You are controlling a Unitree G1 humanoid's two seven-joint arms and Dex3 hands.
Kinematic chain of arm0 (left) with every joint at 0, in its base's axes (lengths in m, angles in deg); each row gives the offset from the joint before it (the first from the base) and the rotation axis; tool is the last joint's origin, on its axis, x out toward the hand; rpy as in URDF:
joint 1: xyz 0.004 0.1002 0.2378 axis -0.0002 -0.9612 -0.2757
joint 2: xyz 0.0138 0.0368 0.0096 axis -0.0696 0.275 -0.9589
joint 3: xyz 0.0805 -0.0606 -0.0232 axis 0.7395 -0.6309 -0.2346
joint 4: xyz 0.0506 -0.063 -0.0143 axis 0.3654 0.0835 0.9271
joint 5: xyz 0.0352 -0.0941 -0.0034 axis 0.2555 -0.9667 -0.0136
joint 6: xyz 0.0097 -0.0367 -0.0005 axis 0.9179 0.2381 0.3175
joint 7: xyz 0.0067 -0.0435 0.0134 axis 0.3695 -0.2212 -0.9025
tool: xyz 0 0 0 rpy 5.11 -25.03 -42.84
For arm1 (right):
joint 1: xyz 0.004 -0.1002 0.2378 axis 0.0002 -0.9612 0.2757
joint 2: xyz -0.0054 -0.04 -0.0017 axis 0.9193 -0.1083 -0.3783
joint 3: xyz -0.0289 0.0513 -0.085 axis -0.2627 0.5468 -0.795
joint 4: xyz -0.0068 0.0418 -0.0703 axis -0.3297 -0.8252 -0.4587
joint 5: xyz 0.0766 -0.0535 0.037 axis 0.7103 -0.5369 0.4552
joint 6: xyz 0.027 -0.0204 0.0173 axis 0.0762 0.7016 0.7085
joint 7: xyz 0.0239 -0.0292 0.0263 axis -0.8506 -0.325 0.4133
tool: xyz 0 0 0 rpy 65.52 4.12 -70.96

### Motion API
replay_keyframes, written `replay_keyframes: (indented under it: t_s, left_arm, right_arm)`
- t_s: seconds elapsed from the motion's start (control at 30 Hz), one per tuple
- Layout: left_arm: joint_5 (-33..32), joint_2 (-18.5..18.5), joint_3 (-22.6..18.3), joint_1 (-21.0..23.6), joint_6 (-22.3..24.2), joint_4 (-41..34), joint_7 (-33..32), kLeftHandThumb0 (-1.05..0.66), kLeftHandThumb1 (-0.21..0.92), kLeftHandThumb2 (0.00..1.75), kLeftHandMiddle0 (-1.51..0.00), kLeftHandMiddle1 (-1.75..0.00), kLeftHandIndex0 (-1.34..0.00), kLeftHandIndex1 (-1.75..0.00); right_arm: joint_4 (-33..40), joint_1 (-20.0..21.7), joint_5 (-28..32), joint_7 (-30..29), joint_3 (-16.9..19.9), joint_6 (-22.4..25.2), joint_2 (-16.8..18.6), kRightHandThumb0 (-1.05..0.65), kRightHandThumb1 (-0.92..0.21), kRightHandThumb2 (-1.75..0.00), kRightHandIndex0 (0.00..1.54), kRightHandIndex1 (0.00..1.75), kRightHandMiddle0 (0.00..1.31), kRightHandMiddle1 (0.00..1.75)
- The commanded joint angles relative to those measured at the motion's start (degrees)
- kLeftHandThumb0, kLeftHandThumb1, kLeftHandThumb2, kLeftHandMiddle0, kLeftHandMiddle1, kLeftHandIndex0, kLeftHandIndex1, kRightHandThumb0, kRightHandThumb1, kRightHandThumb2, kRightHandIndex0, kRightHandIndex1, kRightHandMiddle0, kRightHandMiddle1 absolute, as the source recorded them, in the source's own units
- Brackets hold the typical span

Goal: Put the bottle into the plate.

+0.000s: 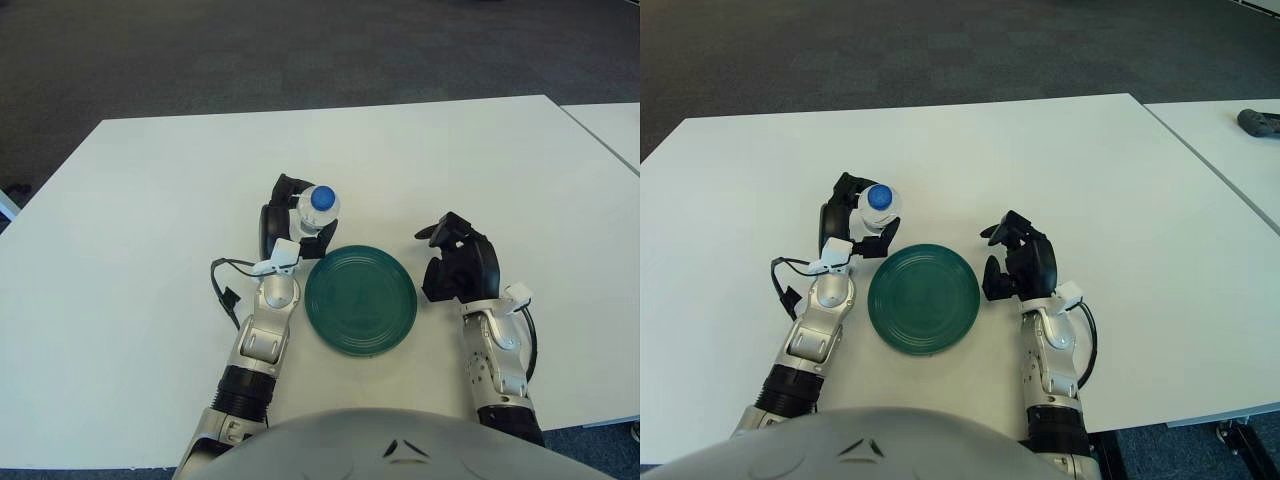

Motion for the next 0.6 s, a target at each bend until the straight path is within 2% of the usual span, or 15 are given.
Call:
replay_keyframes:
  t_s: [0.0,0.13,0.33,0.57]
  left_arm:
    - [3.1,0.3,2.1,-2.1,1.0,-4.4,0.2,-0.02,0.27,1.35,-1.28,-1.75,-1.03,-1.75]
    - [5.2,1.0,5.0,-5.4,2.2,-7.4,0.4,-0.03,0.28,1.33,-1.29,-1.75,-1.02,-1.75]
    - [3.8,0.7,8.2,-9.6,2.5,-10.6,3.3,-0.04,0.28,1.32,-1.3,-1.75,-1.02,-1.75]
    - [1.9,-1.0,9.9,-11.6,-0.5,-11.4,6.6,-0.04,0.29,1.33,-1.28,-1.75,-1.02,-1.75]
  right_arm:
    - [-1.1,0.8,-0.2,0.9,-0.2,-1.4,-0.2,-0.01,0.1,-1.67,0.83,1.75,0.92,1.43]
    - [-1.7,1.0,-0.5,1.2,-0.2,-1.8,-0.2,-0.01,0.09,-1.66,0.82,1.75,0.92,1.43]
    - [-2.1,1.3,-1.2,0.5,-0.2,-1.7,-0.1,-0.01,0.08,-1.66,0.82,1.75,0.92,1.42]
    - [-2.8,1.8,-1.4,0.2,-0.2,-1.9,0.1,-0.01,0.08,-1.65,0.82,1.75,0.94,1.38]
